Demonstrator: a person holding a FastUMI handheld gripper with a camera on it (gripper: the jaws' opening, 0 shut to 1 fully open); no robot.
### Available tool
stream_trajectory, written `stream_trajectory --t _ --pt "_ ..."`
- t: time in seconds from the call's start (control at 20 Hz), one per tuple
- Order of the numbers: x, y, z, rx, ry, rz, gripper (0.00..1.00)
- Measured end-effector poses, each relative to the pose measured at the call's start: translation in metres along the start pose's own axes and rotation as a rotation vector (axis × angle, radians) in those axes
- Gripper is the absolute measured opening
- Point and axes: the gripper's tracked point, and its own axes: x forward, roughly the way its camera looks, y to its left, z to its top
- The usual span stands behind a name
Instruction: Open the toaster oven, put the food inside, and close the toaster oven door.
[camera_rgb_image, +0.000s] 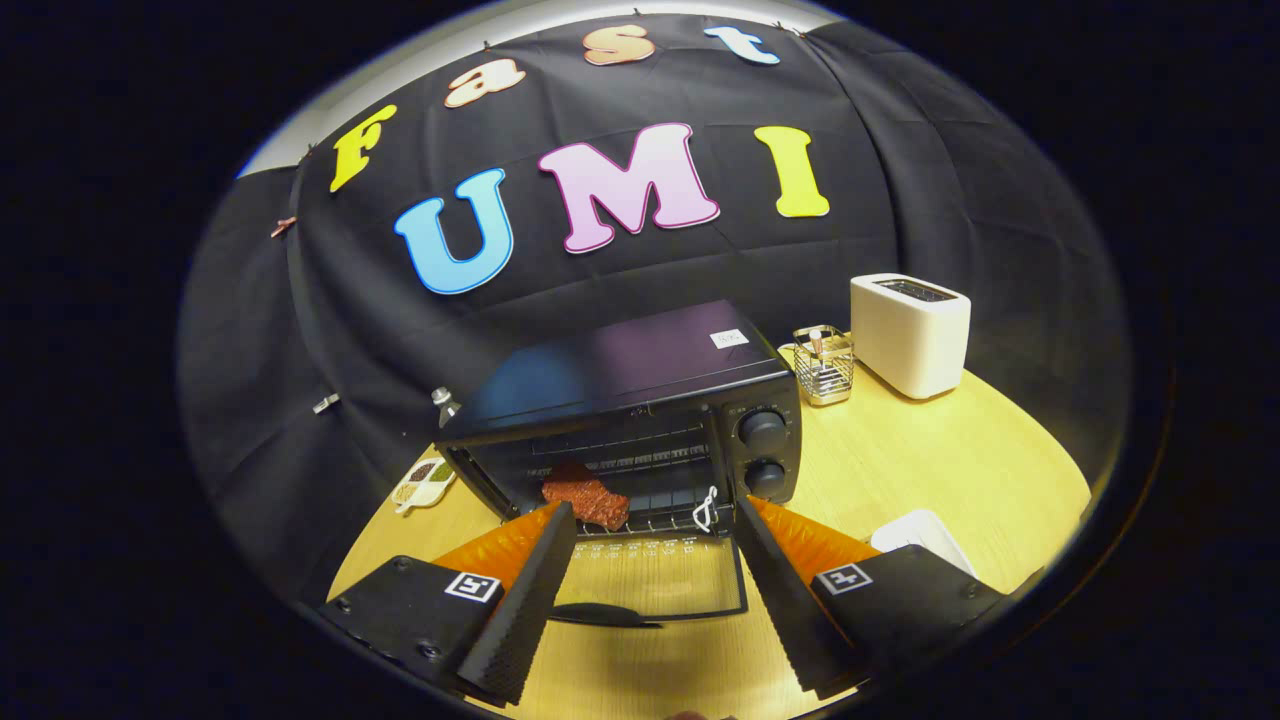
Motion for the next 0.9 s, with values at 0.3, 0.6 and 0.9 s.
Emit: stream_trajectory --t 0.3,0.6,0.9 --pt "-0.028 0.015 -0.052 -0.156 0.120 0.031 0.98" --pt "-0.023 0.023 -0.112 -0.238 0.250 0.042 0.99" --pt "-0.005 0.022 -0.174 -0.320 0.368 0.012 0.99"
